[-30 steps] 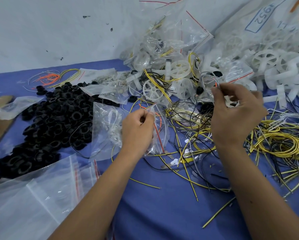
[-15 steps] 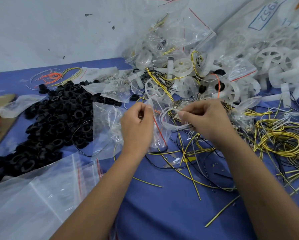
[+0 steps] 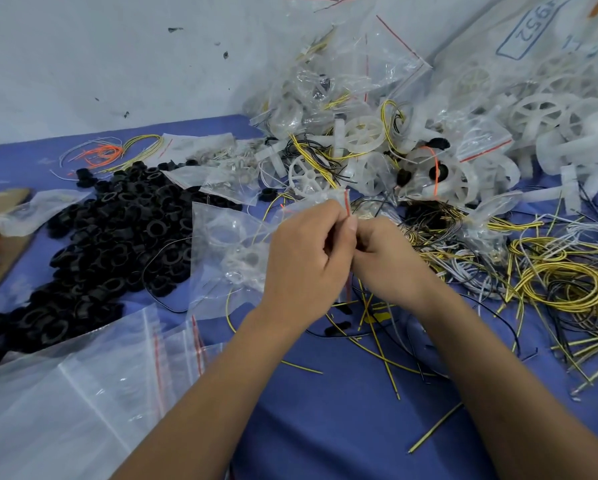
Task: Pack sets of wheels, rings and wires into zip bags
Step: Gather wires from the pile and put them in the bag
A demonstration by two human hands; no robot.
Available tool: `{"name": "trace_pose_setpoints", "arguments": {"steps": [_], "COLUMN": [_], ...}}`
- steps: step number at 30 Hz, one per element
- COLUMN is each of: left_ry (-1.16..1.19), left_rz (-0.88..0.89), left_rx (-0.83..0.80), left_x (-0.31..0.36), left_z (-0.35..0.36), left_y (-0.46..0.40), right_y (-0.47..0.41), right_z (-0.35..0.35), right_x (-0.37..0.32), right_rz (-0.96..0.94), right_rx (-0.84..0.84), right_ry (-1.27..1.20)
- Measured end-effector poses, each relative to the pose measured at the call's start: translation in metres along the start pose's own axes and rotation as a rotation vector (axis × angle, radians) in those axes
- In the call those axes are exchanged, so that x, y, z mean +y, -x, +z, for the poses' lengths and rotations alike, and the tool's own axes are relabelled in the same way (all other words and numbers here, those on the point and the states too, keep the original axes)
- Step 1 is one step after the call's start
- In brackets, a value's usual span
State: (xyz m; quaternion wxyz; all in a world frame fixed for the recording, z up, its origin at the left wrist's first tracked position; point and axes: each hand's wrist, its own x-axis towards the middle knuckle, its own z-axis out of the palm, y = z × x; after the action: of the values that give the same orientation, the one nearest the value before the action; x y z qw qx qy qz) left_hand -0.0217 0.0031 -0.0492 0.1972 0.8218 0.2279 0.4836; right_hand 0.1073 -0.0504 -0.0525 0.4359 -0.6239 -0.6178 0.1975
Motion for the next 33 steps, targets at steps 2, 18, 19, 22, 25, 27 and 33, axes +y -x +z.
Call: {"name": "trace_pose_setpoints", "arguments": {"steps": [2, 18, 19, 22, 25, 27, 33], "left_ry": [0.019, -0.156, -0.162, -0.171, -0.171, -0.168, -0.204], "left_rz": [-0.039, -0.473, -0.480, -0.486, -0.491, -0.497, -0.517], "left_rx": [-0.006, 0.023, 0.025, 0.024, 0.026, 0.024, 0.045], "left_x": [-0.003, -0.045, -0.045, -0.045, -0.044, -0.044, -0.043], "left_z": [0.000, -0.001, -0.001, -0.002, -0.002, -0.001, -0.001], "left_y": [0.002, 0.004, 0.004, 0.004, 0.004, 0.004, 0.005], "right_y": [0.000, 0.000, 0.000, 0.000, 0.000, 0.001, -0.001], "right_z": [-0.001, -0.037, -0.040, -0.050, -0.060, -0.063, -0.036], "right_x": [0.003, 0.024, 0.025, 0.029, 0.031, 0.032, 0.028], "right_rz": [-0.031, 0.089, 0.092, 0.136, 0.181, 0.179, 0.052], "right_rx": [-0.018, 0.477, 0.518, 0.676, 0.880, 0.873, 0.438], "right_ry": [0.079, 0.217, 0.231, 0.234, 0.140, 0.198, 0.541]}}
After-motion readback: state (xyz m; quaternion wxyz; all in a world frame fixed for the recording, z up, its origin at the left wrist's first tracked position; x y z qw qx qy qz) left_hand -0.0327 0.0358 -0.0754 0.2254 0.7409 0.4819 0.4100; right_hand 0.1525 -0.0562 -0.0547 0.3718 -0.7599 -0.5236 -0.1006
